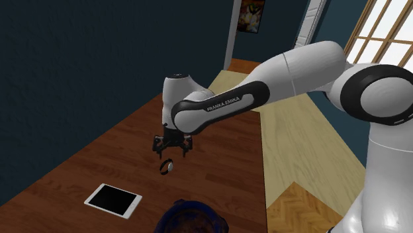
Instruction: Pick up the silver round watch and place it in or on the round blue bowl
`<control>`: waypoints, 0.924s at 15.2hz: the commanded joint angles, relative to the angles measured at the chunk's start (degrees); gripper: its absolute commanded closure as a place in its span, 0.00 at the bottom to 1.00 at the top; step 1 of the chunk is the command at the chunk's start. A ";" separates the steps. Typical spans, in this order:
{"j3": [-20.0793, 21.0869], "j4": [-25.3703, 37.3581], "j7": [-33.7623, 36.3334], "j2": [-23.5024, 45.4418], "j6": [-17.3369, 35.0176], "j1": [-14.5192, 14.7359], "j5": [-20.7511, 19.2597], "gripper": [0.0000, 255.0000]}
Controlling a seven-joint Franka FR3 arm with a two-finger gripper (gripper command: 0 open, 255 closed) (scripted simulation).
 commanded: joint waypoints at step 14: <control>-0.36 -0.72 0.48 1.47 2.11 0.31 -0.75 1.00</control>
